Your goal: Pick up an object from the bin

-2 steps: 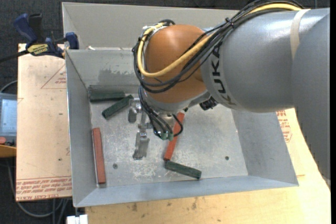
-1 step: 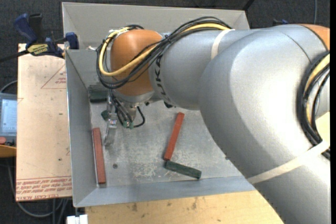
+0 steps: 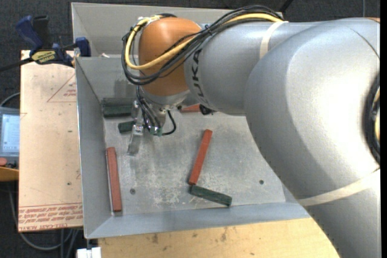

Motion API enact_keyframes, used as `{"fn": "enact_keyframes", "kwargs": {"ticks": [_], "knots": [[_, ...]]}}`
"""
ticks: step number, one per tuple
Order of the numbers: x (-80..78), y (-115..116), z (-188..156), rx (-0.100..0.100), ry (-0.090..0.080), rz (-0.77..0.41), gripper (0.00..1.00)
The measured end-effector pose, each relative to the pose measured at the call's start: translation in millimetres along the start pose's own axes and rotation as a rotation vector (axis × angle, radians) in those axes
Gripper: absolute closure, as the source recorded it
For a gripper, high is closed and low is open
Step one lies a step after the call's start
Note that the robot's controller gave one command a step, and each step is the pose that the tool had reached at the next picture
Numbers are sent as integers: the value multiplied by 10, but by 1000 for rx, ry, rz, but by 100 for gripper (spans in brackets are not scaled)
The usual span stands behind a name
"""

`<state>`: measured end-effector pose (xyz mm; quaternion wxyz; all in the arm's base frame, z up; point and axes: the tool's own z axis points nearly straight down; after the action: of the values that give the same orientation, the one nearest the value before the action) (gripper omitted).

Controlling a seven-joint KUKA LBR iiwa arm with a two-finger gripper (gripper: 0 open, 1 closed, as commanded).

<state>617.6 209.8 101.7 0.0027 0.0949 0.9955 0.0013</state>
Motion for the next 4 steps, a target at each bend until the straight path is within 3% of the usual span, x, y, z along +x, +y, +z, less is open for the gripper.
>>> {"fn": "enact_keyframes", "kwargs": {"ticks": [1, 2, 3, 4], "knots": [[95, 90, 9, 1, 5, 1, 0], [-10, -4, 323, 0, 3, 49, 0], [-15, 9, 313, -1, 3, 48, 0], [-21, 12, 301, -1, 2, 48, 100]]}}
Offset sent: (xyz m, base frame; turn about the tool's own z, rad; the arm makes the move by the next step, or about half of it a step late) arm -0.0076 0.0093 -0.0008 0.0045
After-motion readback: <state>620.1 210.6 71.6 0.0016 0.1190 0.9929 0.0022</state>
